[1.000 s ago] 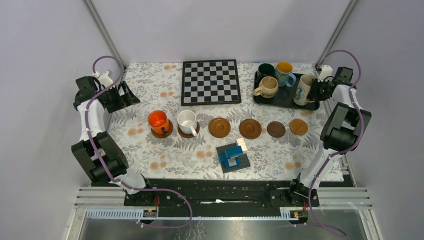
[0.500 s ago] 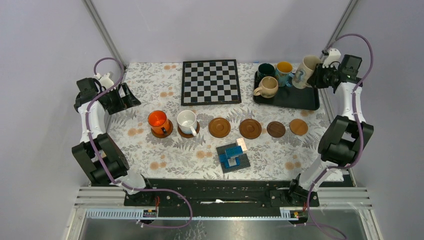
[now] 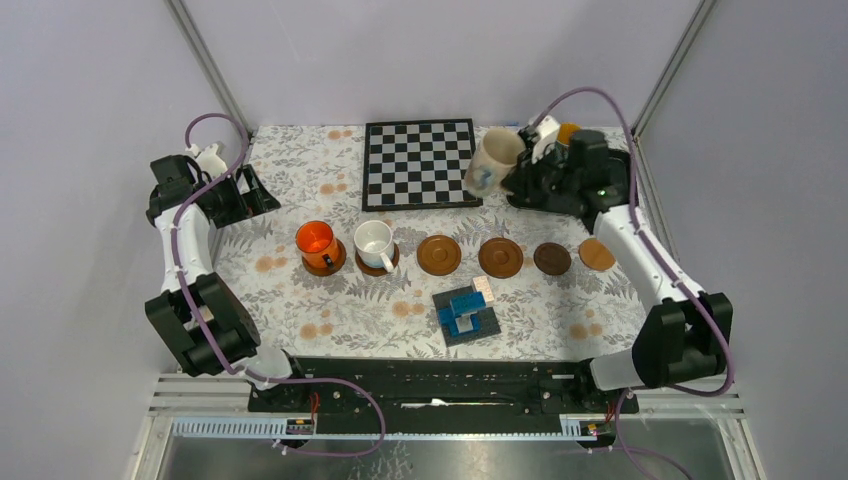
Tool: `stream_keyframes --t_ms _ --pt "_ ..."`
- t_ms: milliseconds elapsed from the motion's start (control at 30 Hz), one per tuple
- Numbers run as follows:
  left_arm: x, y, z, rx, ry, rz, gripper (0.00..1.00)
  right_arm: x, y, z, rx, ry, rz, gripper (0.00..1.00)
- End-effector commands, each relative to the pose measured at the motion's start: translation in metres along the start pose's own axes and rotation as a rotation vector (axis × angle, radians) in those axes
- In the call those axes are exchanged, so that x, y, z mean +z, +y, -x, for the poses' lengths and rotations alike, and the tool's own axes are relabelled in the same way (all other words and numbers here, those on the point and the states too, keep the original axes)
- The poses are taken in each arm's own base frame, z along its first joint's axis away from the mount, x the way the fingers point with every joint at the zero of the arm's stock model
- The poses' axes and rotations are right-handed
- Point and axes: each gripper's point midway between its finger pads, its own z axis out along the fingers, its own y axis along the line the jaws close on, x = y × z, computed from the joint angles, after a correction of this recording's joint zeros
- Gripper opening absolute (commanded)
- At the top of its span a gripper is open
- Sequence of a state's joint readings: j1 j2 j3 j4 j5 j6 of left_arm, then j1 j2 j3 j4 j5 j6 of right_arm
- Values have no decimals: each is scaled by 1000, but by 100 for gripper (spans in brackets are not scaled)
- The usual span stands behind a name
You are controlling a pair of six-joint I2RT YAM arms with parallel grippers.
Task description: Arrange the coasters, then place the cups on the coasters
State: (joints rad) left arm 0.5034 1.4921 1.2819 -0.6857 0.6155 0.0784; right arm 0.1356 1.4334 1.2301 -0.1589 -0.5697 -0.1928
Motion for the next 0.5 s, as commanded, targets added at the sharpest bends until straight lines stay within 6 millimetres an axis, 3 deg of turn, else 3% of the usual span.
stream_keyframes --t_ms 0,300,467 --pt "-11 -6 14 46 -62 0 99 3 46 42 -101 -193 44 0" --pt "-13 -8 11 34 -62 2 99 26 86 -12 -95 -126 71 0" --pt "-13 -8 7 25 -59 0 99 29 98 -27 -100 -121 43 0"
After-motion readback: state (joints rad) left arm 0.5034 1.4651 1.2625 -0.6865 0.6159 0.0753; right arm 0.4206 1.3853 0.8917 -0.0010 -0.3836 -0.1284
